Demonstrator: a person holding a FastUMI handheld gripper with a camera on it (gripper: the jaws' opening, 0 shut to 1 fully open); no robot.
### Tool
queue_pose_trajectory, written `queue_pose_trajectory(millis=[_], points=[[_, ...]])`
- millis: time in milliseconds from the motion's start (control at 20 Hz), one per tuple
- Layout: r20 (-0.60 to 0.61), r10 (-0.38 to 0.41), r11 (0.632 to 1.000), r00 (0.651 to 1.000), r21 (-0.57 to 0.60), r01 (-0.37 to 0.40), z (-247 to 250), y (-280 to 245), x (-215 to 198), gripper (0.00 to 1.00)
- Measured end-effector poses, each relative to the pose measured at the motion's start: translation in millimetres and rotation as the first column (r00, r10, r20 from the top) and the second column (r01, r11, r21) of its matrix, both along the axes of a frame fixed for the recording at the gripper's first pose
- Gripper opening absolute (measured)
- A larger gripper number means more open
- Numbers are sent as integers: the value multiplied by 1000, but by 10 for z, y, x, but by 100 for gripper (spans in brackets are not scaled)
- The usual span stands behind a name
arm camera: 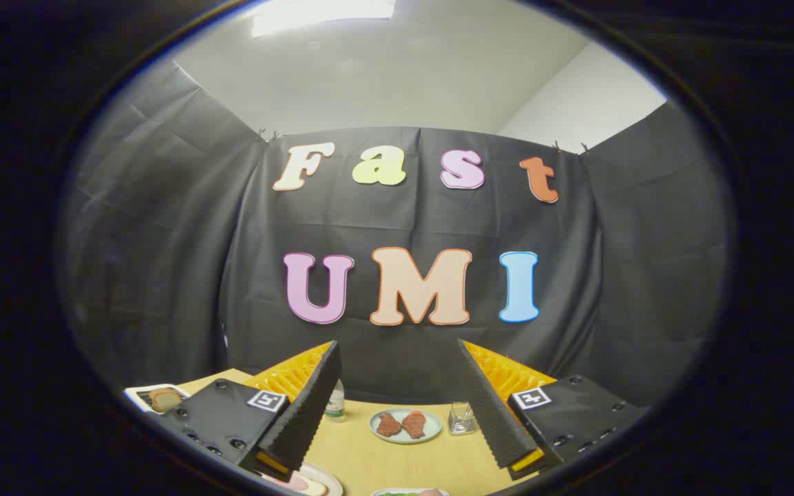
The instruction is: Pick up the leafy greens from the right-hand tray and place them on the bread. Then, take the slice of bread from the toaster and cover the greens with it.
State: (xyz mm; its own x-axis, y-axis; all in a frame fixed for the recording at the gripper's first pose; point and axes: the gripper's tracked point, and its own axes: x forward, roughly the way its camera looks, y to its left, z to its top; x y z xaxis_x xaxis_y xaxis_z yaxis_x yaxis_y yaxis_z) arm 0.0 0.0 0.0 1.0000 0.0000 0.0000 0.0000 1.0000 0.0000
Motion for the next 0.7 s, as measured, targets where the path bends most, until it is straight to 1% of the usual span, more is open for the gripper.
queue_pose_trajectory(millis=[400, 700], points=[[-10, -4, 1000, 1000, 4, 4, -49, -111, -3, 100], [-20, 10, 1000, 1000, 10, -10, -92, -157, -14, 100]])
